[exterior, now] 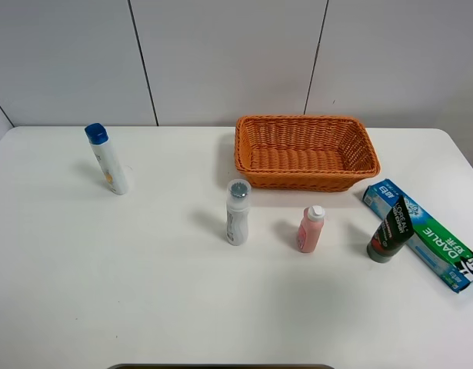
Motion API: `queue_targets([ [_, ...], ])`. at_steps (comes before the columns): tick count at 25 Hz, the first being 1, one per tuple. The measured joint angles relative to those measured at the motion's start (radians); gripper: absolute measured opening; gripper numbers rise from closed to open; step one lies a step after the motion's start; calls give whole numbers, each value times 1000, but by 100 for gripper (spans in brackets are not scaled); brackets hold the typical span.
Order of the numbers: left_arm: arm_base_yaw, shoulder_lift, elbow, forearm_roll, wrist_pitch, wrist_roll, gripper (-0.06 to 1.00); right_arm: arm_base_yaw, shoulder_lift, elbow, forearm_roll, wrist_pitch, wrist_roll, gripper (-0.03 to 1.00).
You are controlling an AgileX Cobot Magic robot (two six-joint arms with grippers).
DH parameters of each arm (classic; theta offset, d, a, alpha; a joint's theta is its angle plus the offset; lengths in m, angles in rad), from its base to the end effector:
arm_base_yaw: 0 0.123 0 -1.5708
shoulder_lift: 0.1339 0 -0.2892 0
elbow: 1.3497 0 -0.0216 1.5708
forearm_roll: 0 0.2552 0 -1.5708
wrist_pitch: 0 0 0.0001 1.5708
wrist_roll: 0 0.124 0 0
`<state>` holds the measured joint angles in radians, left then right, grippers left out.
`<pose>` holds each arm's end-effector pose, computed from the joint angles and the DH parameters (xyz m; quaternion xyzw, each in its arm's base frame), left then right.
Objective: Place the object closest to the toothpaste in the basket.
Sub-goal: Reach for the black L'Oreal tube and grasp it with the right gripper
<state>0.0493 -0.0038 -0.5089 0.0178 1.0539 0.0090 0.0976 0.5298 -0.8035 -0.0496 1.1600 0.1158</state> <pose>0.0230 0.0031 0.2680 -0.0175 0.8479 0.0243 0.5293 0.0898 0.0031 0.3227 0.0078 0.9262 0.0154 0.3767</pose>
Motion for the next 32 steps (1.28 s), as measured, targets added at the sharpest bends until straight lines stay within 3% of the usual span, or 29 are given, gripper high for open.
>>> queue_targets([
  [5, 0, 0, 0, 0, 0, 0, 94, 0, 203, -98, 0, 51, 21, 71],
  [15, 0, 0, 0, 0, 0, 0, 94, 0, 546, -279, -5, 52, 88, 71],
  [32, 0, 0, 0, 0, 0, 0, 94, 0, 891, -300, -2, 50, 89, 71],
])
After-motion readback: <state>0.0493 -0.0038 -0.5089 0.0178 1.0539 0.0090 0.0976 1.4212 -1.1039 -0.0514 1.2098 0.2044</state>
